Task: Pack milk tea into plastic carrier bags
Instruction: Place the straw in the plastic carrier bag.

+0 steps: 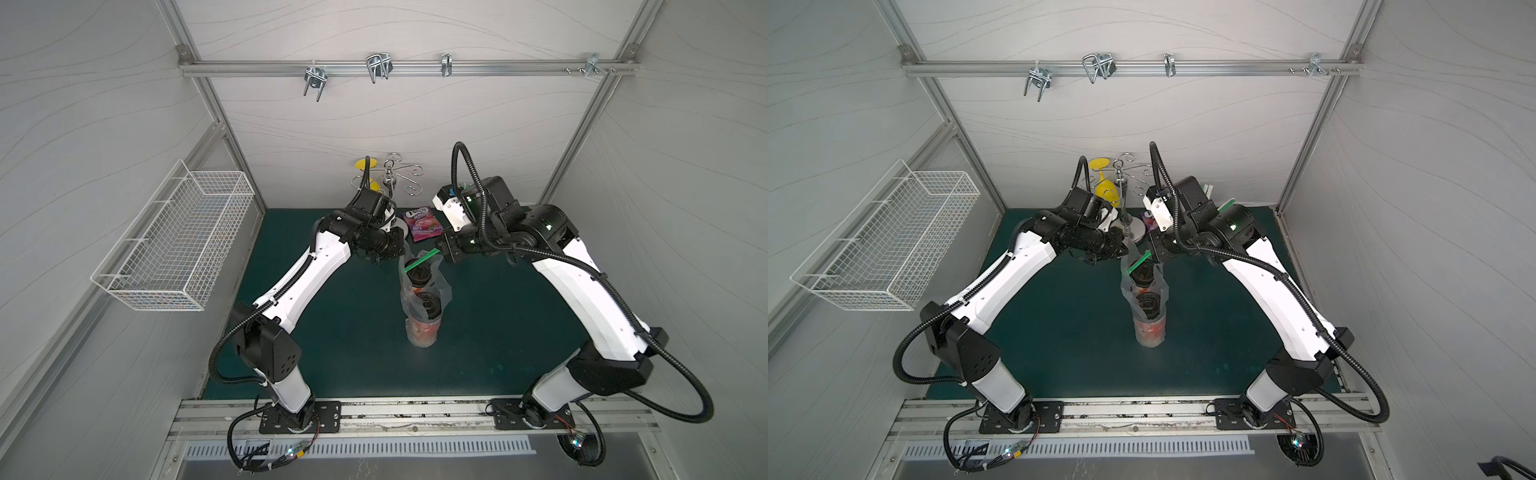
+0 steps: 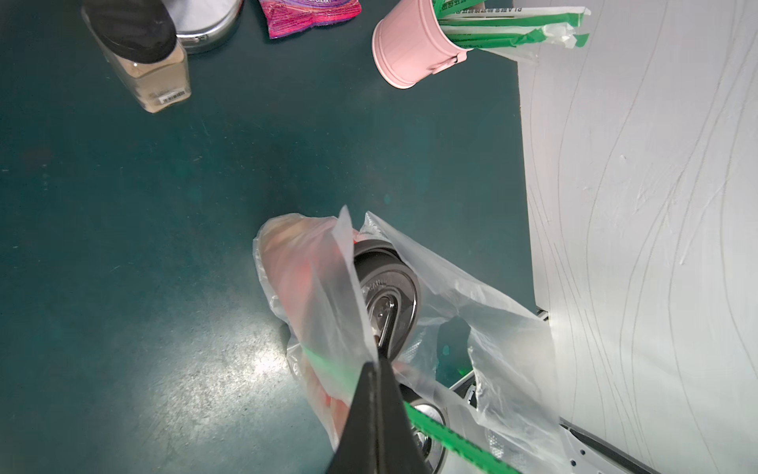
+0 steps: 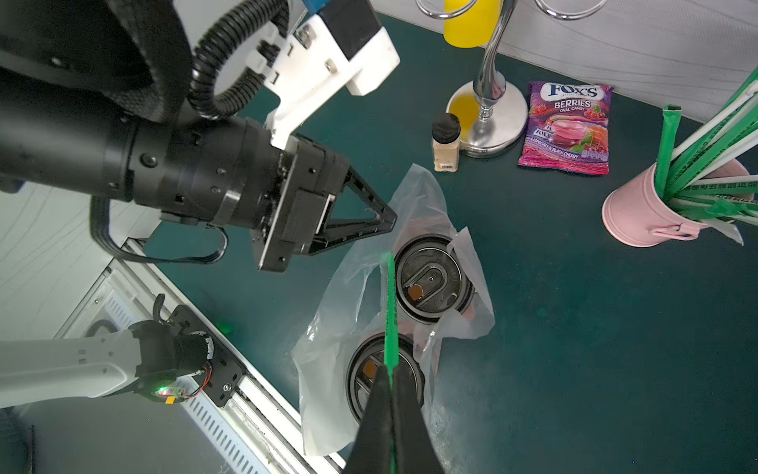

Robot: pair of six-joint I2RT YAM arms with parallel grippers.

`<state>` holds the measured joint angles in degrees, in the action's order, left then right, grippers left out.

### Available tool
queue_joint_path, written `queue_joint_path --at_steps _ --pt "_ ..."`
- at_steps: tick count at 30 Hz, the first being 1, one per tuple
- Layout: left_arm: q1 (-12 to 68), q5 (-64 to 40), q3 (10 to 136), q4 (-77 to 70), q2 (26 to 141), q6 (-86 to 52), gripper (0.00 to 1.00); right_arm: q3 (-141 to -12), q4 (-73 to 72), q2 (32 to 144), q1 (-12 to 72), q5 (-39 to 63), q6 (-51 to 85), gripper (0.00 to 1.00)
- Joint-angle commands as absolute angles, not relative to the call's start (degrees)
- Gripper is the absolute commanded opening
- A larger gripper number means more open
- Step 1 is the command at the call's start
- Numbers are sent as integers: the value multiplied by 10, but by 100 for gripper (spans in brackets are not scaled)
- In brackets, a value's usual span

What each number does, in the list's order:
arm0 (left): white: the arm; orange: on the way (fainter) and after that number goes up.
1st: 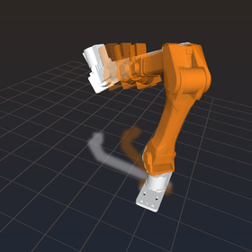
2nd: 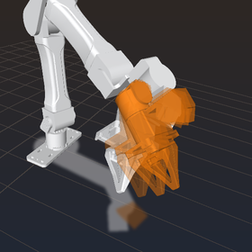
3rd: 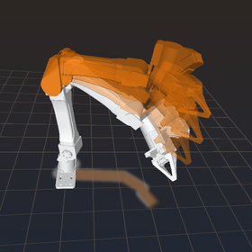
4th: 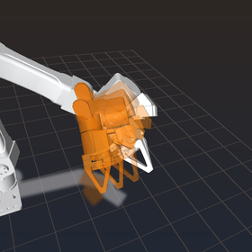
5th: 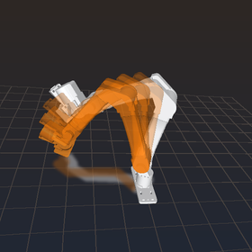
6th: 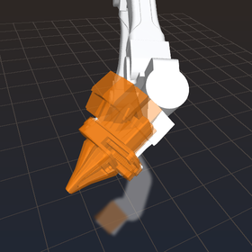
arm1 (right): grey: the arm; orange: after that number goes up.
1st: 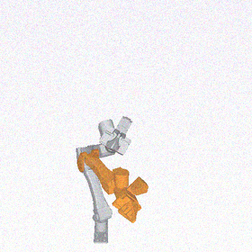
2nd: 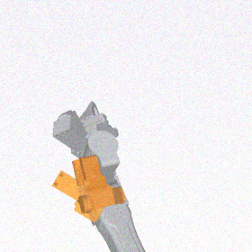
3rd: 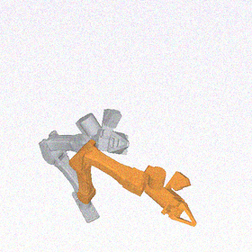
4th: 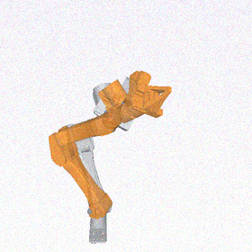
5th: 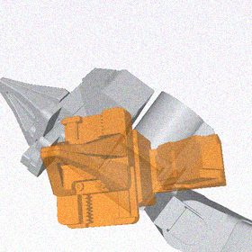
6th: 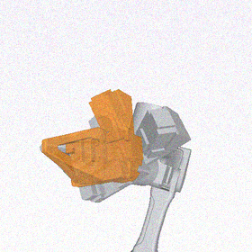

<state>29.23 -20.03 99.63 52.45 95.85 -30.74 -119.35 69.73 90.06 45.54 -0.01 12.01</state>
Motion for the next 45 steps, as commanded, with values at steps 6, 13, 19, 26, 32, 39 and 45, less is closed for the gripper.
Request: queue_joint_path --at_steps 6,13,19,26,32,39,45 --pt "291 -223 1019 495 962 -323 0 -1228 742 929 463 -20 107 0" --pt "290 -234 1009 484 961 -328 0 -1257 764 959 472 -38 111 0" --pt "291 -235 994 475 956 -332 0 -1257 755 975 483 -51 125 0" --pt "286 -238 969 459 948 -339 0 -1244 733 992 485 -43 138 3" --pt "279 -240 955 451 941 -341 0 -1233 720 1007 488 -44 156 11" --pt "273 -245 935 437 928 -345 0 -1252 728 1028 496 -64 166 10" --pt "270 -248 935 434 927 -345 0 -1283 732 1036 501 -61 172 29"
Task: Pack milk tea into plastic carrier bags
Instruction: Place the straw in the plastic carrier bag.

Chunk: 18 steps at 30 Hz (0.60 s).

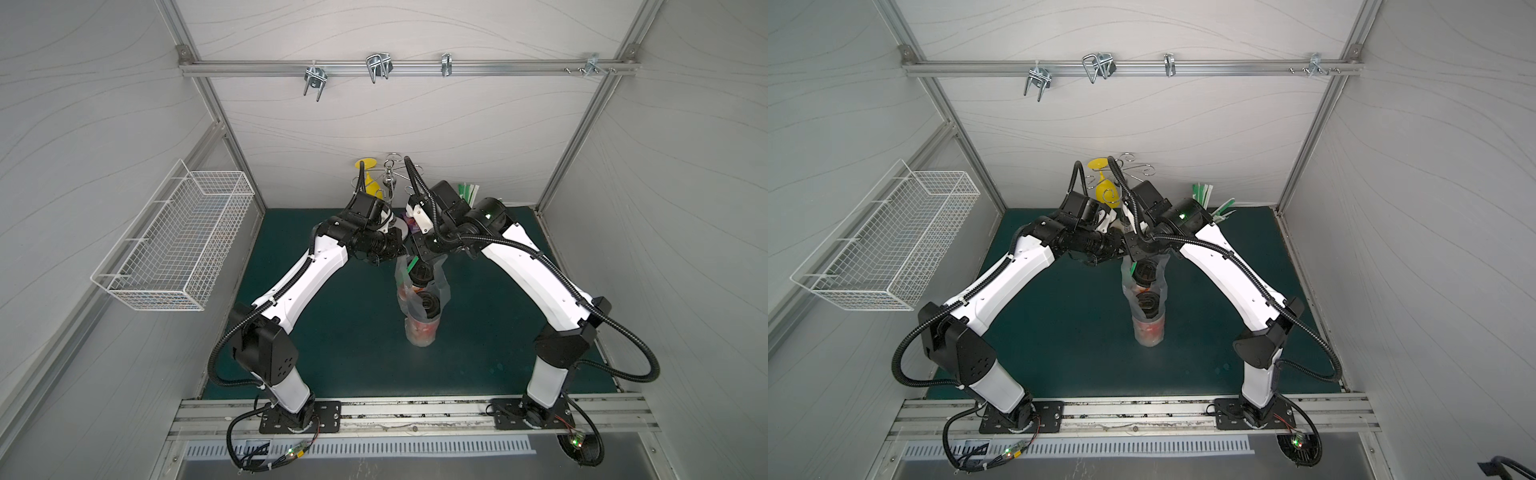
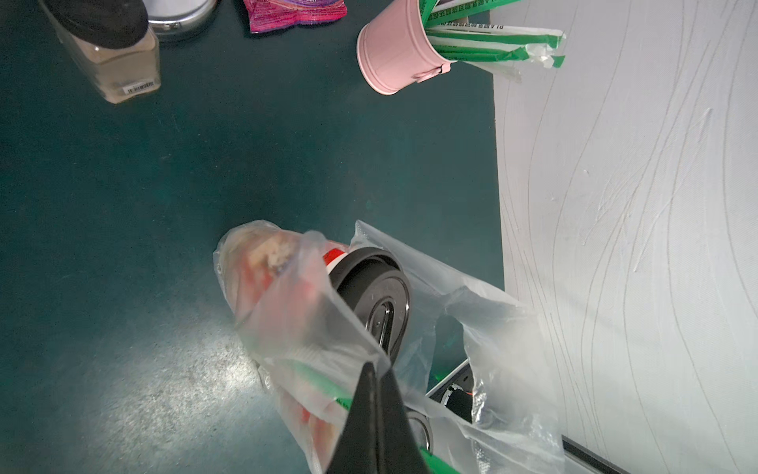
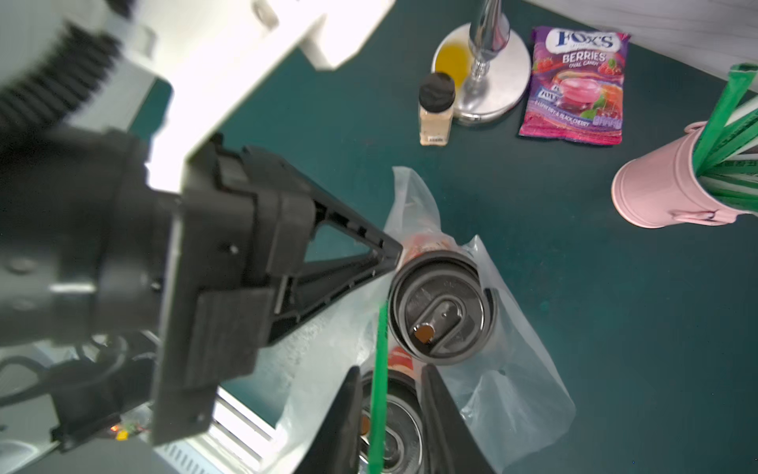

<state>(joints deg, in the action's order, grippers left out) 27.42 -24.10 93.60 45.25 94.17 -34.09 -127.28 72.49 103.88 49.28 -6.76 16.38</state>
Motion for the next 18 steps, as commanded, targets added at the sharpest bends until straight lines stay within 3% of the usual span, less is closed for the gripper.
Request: queue_joint_path --at_steps 1,6,11,14,18 --pt "270 -247 934 434 927 -345 0 -1277 724 1036 504 -46 174 32" --pt "265 -247 921 431 920 -346 0 -1257 699 1004 508 -31 182 37" --pt "262 -249 918 429 916 -346 0 -1119 566 896 508 21 168 51" --pt "260 -250 918 429 916 -347 0 -1048 504 843 508 39 160 52" --pt "259 -251 920 428 914 -347 0 -1009 506 809 482 -9 142 57"
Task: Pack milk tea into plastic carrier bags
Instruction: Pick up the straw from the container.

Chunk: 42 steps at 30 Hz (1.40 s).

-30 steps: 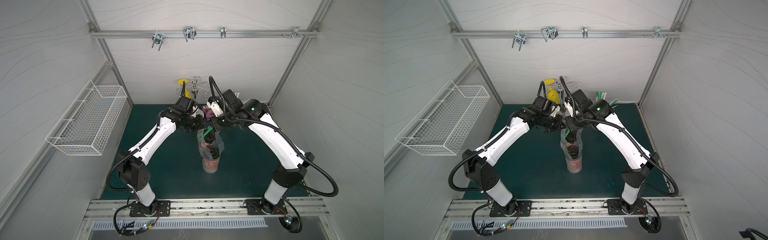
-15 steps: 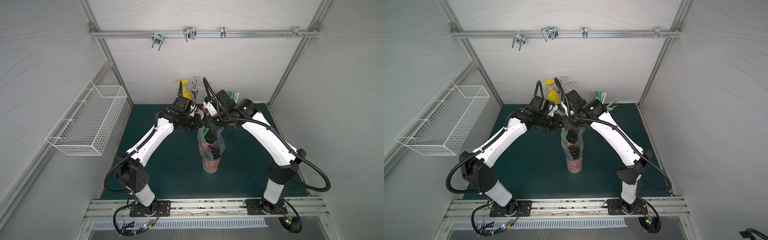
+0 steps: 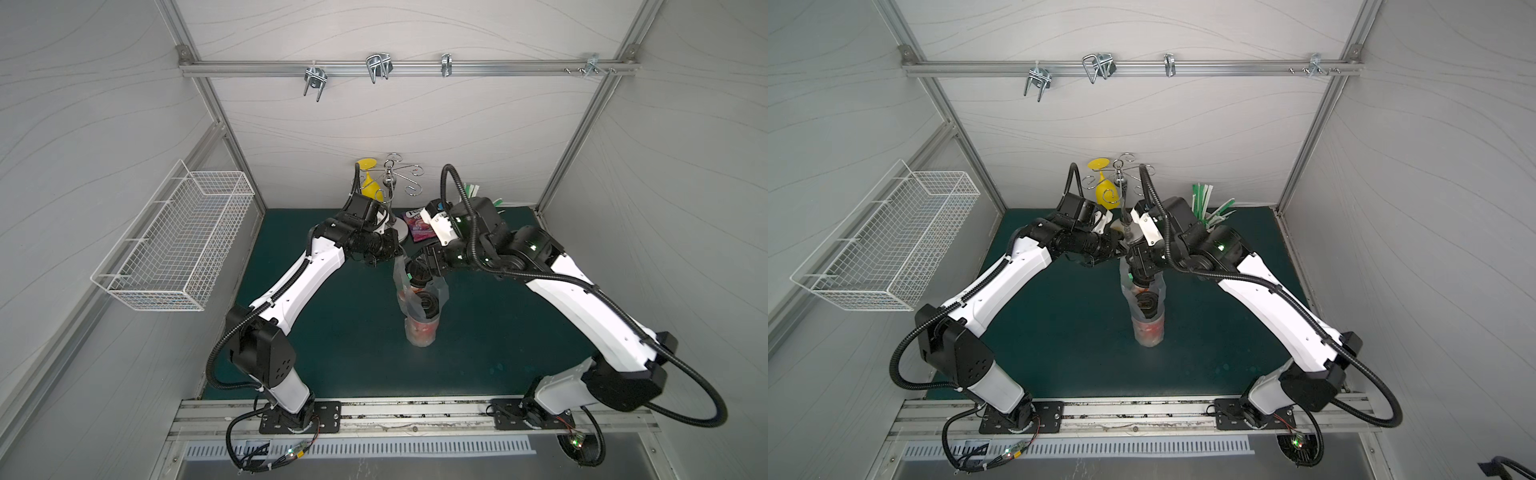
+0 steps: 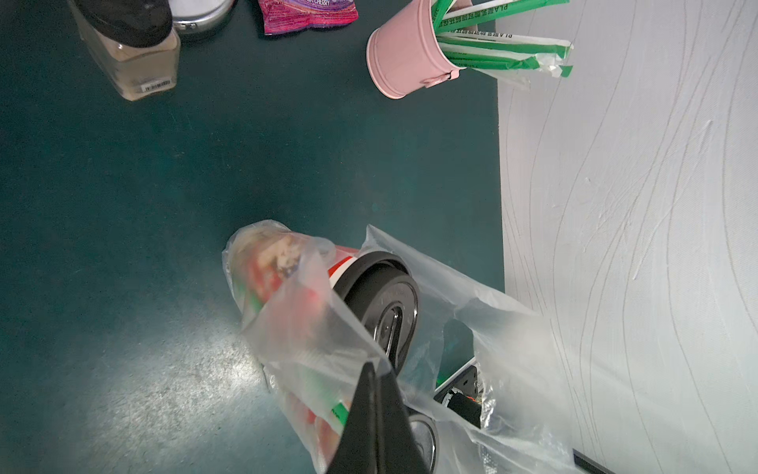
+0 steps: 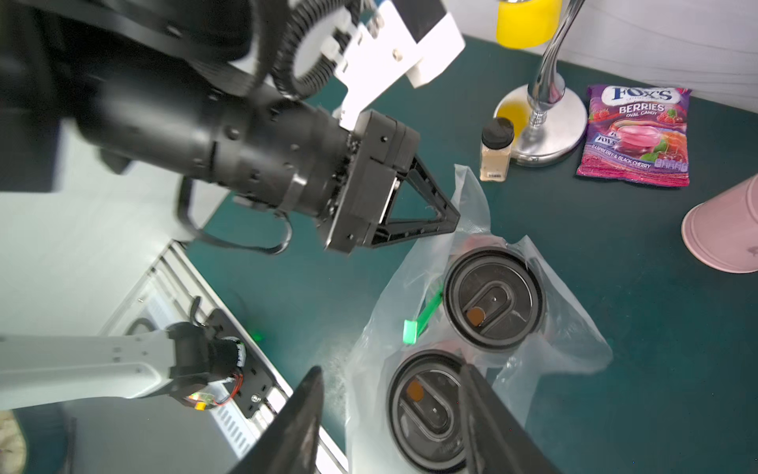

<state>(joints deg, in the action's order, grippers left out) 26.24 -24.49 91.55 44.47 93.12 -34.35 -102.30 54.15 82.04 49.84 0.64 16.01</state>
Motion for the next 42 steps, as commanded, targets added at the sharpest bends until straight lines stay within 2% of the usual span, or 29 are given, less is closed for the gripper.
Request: queue_joint_path --at_steps 1,4,7,11,13,15,22,31,40,42 --pt "259 -252 921 428 914 -347 0 -1011 520 805 457 -21 142 57" --pt "258 -258 920 426 914 -347 0 -985 520 793 366 -43 125 57" --pt "258 -263 918 422 911 -347 2 -980 519 824 283 -23 100 57" --pt "251 -253 926 441 905 -345 36 -992 482 890 250 -26 40 56" --pt "248 -248 934 456 898 -336 45 -1001 451 927 233 -14 29 55" --pt "248 -239 940 469 890 -328 49 -1025 435 969 222 -13 23 49" --pt "247 -194 962 537 852 -296 54 -1134 407 1114 225 -40 -19 42" --pt "253 -182 900 568 764 -280 56 -1206 359 1216 225 -106 -32 41" --pt "303 -164 836 557 696 -317 55 -1234 323 1274 228 -168 -59 41" --pt "308 -163 830 556 692 -322 55 -1242 317 1286 228 -178 -71 38"
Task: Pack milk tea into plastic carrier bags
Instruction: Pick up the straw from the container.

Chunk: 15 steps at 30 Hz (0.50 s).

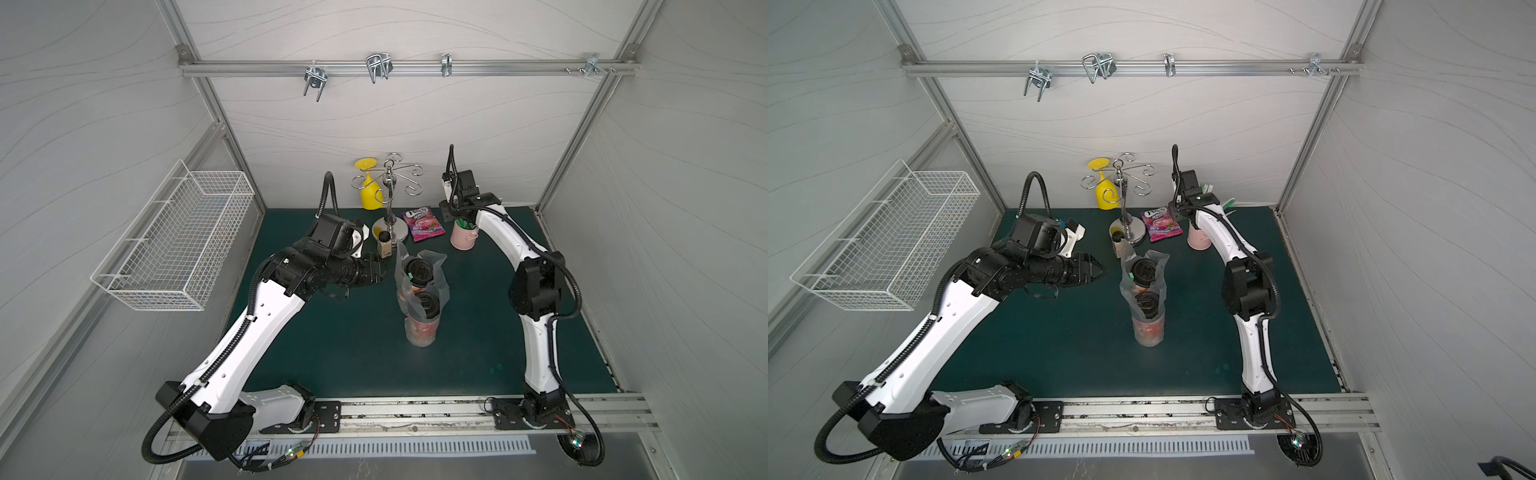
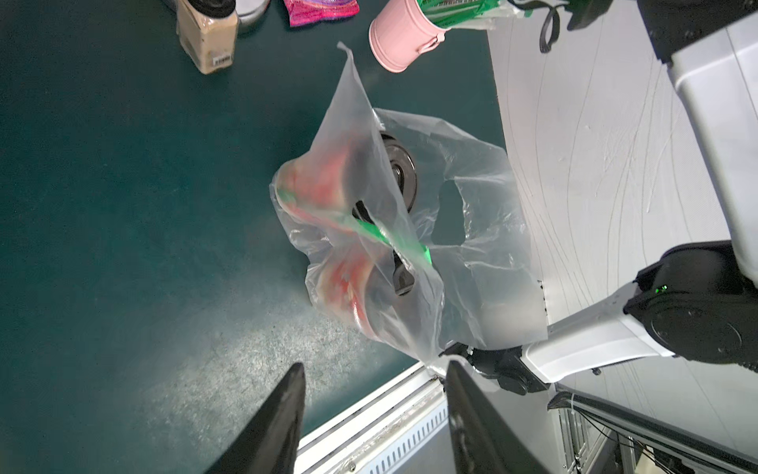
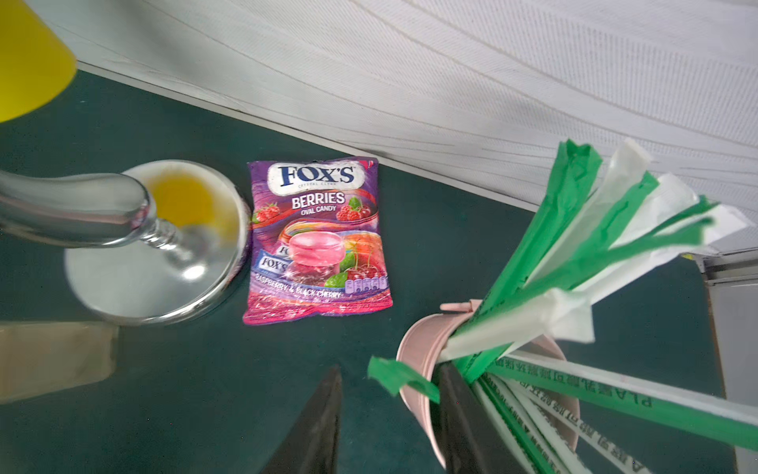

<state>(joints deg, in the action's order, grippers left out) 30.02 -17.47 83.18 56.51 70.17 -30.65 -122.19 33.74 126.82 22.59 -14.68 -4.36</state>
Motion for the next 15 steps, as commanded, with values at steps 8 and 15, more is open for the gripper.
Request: queue_joint_path --at_steps 8,15 --pt "309 -148 826 566 681 -325 52 -1251 308 1302 229 -190 -90 23" --pt "310 -147 824 567 684 -328 50 -1222 293 1259 237 -187 -109 9"
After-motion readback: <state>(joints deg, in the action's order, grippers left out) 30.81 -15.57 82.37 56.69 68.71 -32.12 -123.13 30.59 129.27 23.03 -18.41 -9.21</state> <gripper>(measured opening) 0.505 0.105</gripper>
